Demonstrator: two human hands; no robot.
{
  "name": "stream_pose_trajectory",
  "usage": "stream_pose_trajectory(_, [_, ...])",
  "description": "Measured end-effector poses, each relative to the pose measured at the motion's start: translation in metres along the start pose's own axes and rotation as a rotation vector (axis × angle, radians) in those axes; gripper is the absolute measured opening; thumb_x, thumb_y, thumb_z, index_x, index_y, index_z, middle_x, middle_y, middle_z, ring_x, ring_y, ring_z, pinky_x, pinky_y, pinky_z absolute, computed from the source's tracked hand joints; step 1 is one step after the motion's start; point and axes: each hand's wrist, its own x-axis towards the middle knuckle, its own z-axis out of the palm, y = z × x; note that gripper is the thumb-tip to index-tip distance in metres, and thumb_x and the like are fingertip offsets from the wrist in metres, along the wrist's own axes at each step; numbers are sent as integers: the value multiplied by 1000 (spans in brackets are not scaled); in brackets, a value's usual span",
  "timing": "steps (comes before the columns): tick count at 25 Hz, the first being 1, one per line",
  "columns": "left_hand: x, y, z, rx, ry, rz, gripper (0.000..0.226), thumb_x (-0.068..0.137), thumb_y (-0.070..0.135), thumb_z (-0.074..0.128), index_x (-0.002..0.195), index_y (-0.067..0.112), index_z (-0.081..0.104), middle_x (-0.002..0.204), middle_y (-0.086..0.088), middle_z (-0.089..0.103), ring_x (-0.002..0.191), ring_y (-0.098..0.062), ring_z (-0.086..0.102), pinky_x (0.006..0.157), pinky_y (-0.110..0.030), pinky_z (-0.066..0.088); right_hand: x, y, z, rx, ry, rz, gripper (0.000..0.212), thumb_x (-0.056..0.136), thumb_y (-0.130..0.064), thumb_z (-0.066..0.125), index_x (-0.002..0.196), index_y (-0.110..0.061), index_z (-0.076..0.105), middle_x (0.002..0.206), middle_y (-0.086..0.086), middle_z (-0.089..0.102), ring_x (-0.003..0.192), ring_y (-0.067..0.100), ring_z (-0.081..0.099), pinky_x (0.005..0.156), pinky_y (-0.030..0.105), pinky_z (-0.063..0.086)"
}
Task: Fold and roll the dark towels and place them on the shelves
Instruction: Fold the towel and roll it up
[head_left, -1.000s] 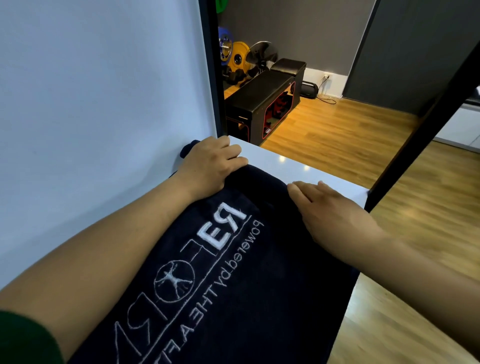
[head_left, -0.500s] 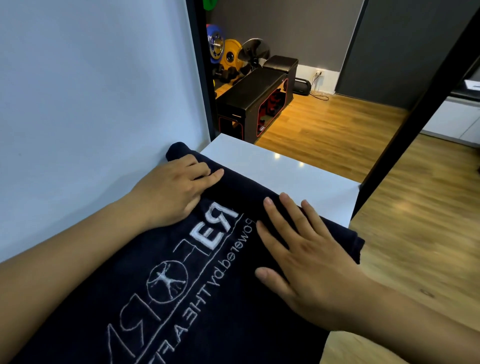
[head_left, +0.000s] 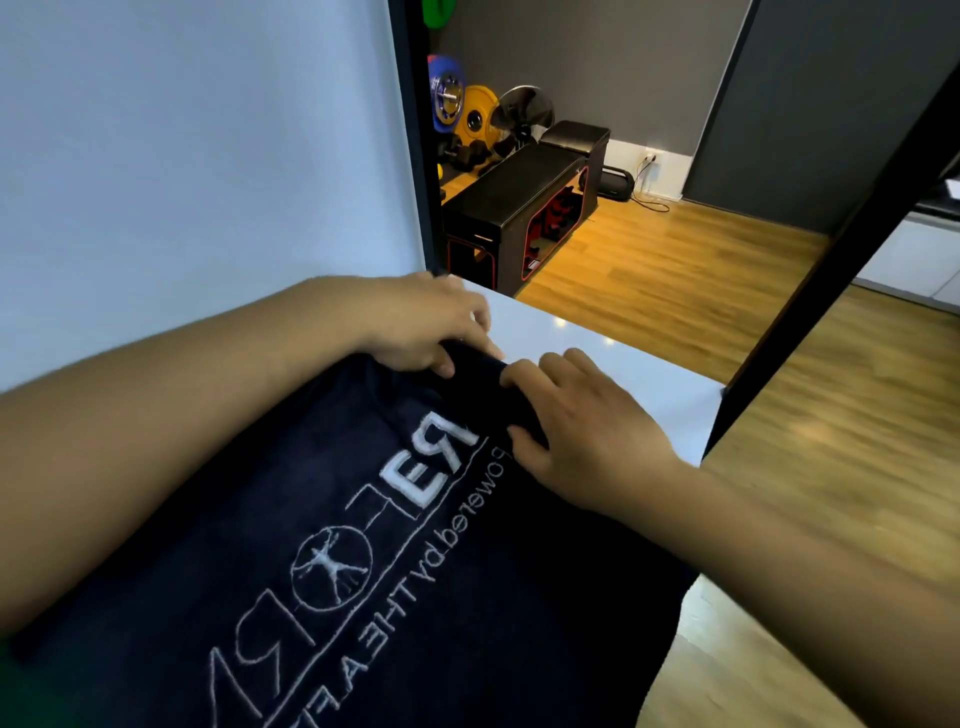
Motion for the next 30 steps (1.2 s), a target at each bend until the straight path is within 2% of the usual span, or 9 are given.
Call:
stream_pose_trajectory(3, [-15,4,25,-225,47,-18,55,97,22,55,146,40,36,138,14,51,126,-11,44,109,-36,32,-21,8,4,-59,-9,199,50,93,-62,31,120,-24,47,99,2,49,91,24,53,60,33,41])
stream_pose_trajectory(6, [-22,11,48,-157,298,4,49,95,18,56,138,34,43,123,12,56,113,-12,49,102,-38,35,-36,14,-5,-56,-122,248,56,94,-63,11,131,-30,38,107,-2,51,98,21,56,61,34,40])
stream_pose_trajectory(13, [29,7,44,-122,467,-131,52,89,9,56,135,31,46,126,9,55,116,-16,47,102,-37,32,-2,63,-16,-35,-206,325,49,95,-65,31,131,-36,46,114,-3,55,115,20,49,79,38,51])
stream_pose_trajectory(17, [38,6,46,-126,557,-147,55,87,5,60,136,26,50,134,4,57,123,-20,51,107,-40,32,2,71,-2,-189,-109,286,48,98,-58,31,133,-29,46,124,-1,54,121,21,44,75,36,50])
stream_pose_trajectory(20, [30,7,58,-91,653,-151,55,87,2,63,137,19,53,145,-10,50,133,-29,48,113,-46,30,-5,60,14,-235,-12,273,48,98,-50,33,132,-21,48,133,3,57,121,30,51,86,41,48])
stream_pose_trajectory(22, [27,11,66,-70,673,-173,55,89,2,62,141,18,51,147,-16,47,139,-33,41,116,-47,26,-10,54,14,-222,-3,267,54,97,-48,31,140,-18,45,144,7,51,128,33,49,103,47,40])
stream_pose_trajectory(24, [23,15,72,-74,701,-177,58,89,0,60,143,18,48,148,-18,45,142,-34,35,118,-47,21,-19,43,9,-195,-52,276,64,99,-53,18,153,-19,26,158,7,31,143,31,33,118,50,23])
stream_pose_trajectory(27, [8,18,82,-120,717,-146,61,90,-5,50,146,16,42,153,-19,37,146,-35,25,120,-51,13,-36,14,4,-140,-122,248,80,93,-66,1,157,-19,2,165,9,2,151,31,6,121,51,2])
stream_pose_trajectory(30, [-21,30,93,-199,715,-130,54,95,12,35,148,19,38,156,-14,32,149,-29,18,121,-50,9,-55,-17,5,-96,-136,205,84,94,-70,5,157,-13,10,164,14,-1,151,36,-5,119,54,-2])
